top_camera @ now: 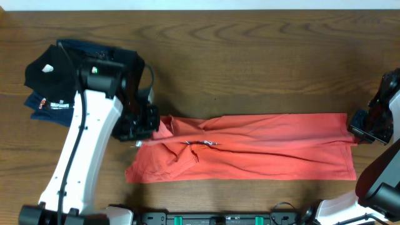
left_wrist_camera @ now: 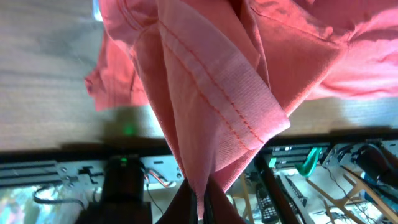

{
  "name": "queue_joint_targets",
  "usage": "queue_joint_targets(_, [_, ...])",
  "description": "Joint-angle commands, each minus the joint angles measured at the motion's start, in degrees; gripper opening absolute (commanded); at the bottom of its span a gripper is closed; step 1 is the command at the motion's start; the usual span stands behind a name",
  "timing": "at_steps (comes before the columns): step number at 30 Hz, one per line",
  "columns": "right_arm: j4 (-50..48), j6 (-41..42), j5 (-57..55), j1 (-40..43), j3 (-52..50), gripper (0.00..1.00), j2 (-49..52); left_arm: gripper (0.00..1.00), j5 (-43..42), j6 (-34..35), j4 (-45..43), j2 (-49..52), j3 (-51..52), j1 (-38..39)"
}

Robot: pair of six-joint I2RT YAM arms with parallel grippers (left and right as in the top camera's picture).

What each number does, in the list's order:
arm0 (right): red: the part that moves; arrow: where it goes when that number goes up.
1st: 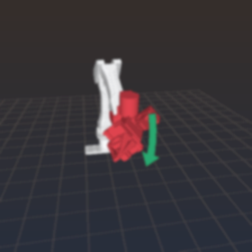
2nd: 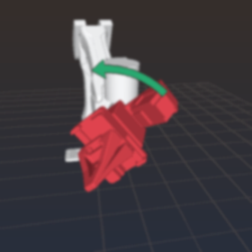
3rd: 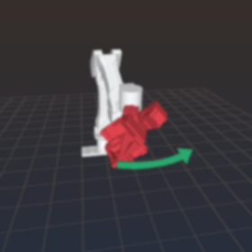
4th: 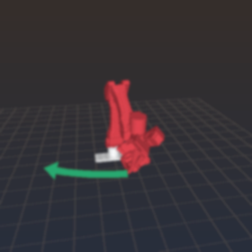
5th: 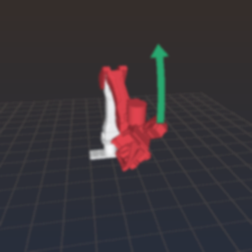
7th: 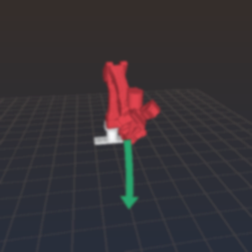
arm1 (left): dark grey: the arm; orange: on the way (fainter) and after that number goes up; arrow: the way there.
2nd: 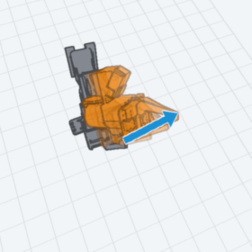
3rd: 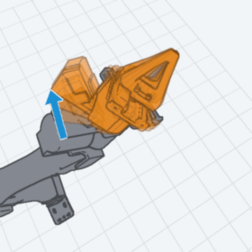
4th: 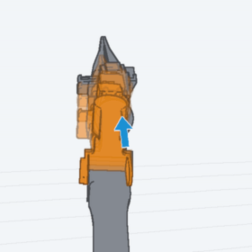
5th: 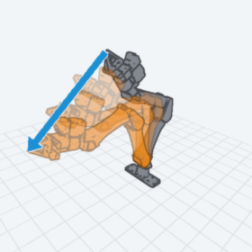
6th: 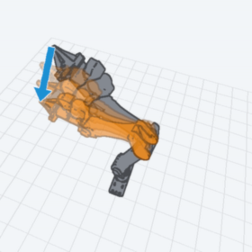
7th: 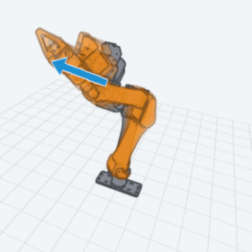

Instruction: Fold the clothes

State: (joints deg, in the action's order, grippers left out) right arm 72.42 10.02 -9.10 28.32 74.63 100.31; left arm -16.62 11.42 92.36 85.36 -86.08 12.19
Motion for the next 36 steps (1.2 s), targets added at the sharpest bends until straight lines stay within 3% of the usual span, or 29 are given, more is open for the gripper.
queue_joint_targets(1, [0.02, 0.7, -1.38, 0.28, 0.55, 0.01, -1.09, 0.06, -1.18, 2.12, 4.28, -2.32, 3.5, 1.49])
queue_joint_targets(9, [0.07, 0.7, -1.4, 0.28, 0.55, 0.01, -1.09, 0.06, -3.72, 4.61, 4.44, -6.82, 10.32, 5.73])
queue_joint_targets(21, [2.23, 0.66, -2.25, 0.28, 0.55, 0.01, -1.09, 0.06, -1.01, 9.97, 3.85, -13.64, 10.56, 9.11])
queue_joint_targets(28, [7.1, 0.85, -1.46, 0.28, 0.55, 0.01, -1.09, 0.06, 2.54, 12.13, -0.59, -12.61, 10.56, 9.11])
queue_joint_targets(36, [9.22, 0.9, -4.66, 0.96, 0.55, 0.01, -1.09, 0.06, 3.41, 12.02, 0.81, -12.02, 10.86, 9.11])
